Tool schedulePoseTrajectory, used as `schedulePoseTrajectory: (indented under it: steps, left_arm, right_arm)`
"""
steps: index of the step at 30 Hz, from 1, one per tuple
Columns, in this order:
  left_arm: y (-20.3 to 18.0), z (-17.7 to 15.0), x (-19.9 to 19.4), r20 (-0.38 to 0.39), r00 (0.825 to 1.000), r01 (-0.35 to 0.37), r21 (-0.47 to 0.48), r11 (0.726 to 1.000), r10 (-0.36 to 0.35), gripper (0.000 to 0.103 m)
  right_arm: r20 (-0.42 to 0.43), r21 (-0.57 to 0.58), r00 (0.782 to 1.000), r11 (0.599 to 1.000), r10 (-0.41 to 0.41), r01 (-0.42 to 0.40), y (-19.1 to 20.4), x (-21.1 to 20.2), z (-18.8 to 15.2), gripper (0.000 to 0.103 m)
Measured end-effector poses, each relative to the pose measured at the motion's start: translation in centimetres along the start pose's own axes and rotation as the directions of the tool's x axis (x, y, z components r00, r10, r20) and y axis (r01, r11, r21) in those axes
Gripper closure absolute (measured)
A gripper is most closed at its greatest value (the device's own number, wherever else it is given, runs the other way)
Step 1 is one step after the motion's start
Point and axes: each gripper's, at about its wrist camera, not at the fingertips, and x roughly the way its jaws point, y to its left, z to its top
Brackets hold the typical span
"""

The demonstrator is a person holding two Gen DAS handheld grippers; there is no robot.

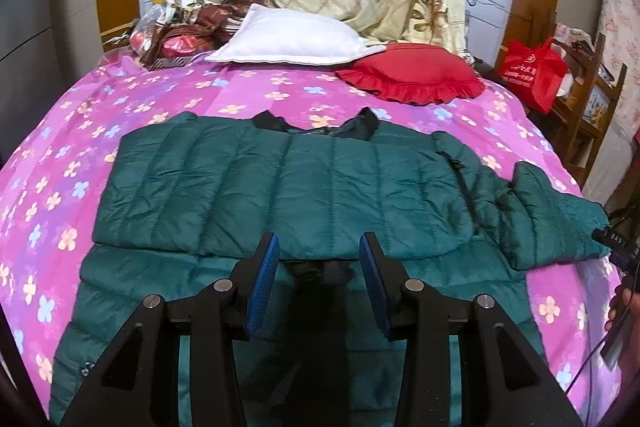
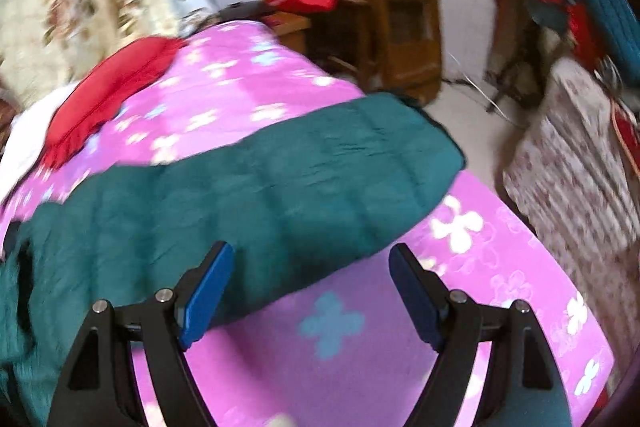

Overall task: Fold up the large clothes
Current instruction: 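Grasp the sleeve with the right tool and fold it across the body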

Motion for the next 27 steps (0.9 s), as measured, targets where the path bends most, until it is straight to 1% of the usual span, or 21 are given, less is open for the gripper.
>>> schedulePoseTrajectory:
  steps: [2,6,8,9,10,12,13,14,16,18,20,23,25,27]
  left_arm:
    - [0.8,0.1,-0.1,0.001,1.000,-0.008,-0.001,1.000,0.008,0.080]
    - [3.0,0.3,-1.2,0.027,0.999,-0.040,0.004,0.999,0.040,0.080]
    - [4.1,0.3,-1.6,0.033,0.998,-0.055,-0.002,0.998,0.055,0.080]
    - [5.0,0.3,-1.8,0.035,0.997,-0.067,-0.012,0.998,0.067,0.080]
    - [5.6,0.3,-1.9,0.034,0.997,-0.074,-0.020,0.997,0.075,0.080]
    - [7.1,0.3,-1.9,0.028,0.995,-0.095,-0.043,0.995,0.096,0.080]
    - [7.6,0.3,-1.9,0.025,0.994,-0.102,-0.053,0.993,0.103,0.080]
    - [8.2,0.2,-1.9,0.020,0.994,-0.107,-0.065,0.992,0.109,0.080]
    - [9.4,0.1,-1.9,0.014,0.994,-0.109,-0.093,0.990,0.111,0.080]
    - [10.2,-0.2,-2.1,0.010,0.994,-0.111,-0.111,0.988,0.113,0.080]
    - [10.7,-0.3,-2.4,0.010,0.994,-0.111,-0.116,0.987,0.113,0.080]
    - [10.8,-0.4,-2.8,0.017,0.994,-0.110,-0.105,0.988,0.112,0.080]
    - [11.0,-0.4,-3.0,0.023,0.994,-0.106,-0.102,0.989,0.109,0.080]
    - [11.3,-0.3,-3.0,0.023,0.994,-0.101,-0.109,0.989,0.104,0.080]
  right_arm:
    - [-0.004,0.041,1.000,0.999,-0.016,0.016,-1.3,1.1,0.7,0.020]
    - [-0.035,0.142,0.999,0.990,-0.016,0.021,-3.6,3.9,1.9,0.020]
    - [-0.050,0.167,0.999,0.986,-0.015,0.023,-4.1,5.2,2.3,0.018]
    - [-0.027,0.168,0.999,0.985,-0.025,0.029,-4.1,5.2,2.5,0.018]
    - [-0.032,0.173,0.999,0.984,-0.026,0.031,-4.0,5.4,2.7,0.019]
    - [-0.014,0.152,0.999,0.988,-0.032,0.034,-3.6,5.7,3.1,0.035]
    - [-0.010,0.134,0.999,0.990,-0.037,0.038,-3.4,5.8,3.2,0.065]
    - [-0.013,0.122,0.999,0.992,-0.030,0.031,-3.3,5.9,3.4,0.087]
    - [-0.010,0.120,1.000,0.993,0.020,-0.019,-3.3,5.2,3.7,0.089]
    - [0.038,0.092,0.997,0.993,0.068,-0.071,-2.8,3.0,4.1,0.090]
    - [0.079,0.045,0.988,0.990,0.129,-0.133,-2.0,0.7,4.6,0.091]
    - [0.126,-0.046,0.963,0.971,0.239,-0.235,0.5,-3.8,5.3,0.091]
    - [0.143,-0.106,0.939,0.948,0.313,-0.300,2.8,-6.6,5.7,0.091]
    - [0.142,-0.163,0.914,0.920,0.380,-0.357,5.4,-8.8,5.9,0.091]
